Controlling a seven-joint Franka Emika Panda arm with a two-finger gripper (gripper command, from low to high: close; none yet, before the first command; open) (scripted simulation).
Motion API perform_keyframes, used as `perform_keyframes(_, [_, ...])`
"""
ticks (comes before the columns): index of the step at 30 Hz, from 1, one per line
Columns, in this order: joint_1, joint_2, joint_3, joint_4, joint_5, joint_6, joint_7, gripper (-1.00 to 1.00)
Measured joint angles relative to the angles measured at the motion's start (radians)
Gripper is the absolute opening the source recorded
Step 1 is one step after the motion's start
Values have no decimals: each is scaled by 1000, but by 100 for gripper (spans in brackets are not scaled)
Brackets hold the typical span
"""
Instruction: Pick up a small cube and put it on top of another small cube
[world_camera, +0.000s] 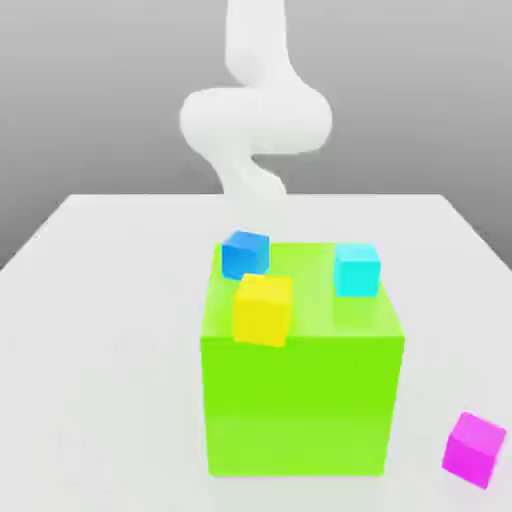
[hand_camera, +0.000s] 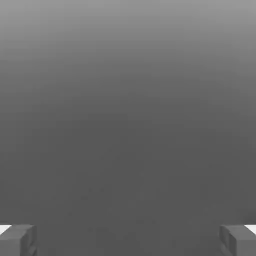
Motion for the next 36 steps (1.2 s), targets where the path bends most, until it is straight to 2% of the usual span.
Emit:
perform_keyframes(7, [52,261,35,29,117,32,125,0])
perform_keyframes(14, [89,513,123,41,154,85,332,0])
perform_keyframes(21, [181,762,181,49,80,150,616,0])
perform_keyframes(30, [349,1060,136,55,-100,232,1039,0])
perform_keyframes(36, [428,1021,125,-106,-104,382,1257,0])
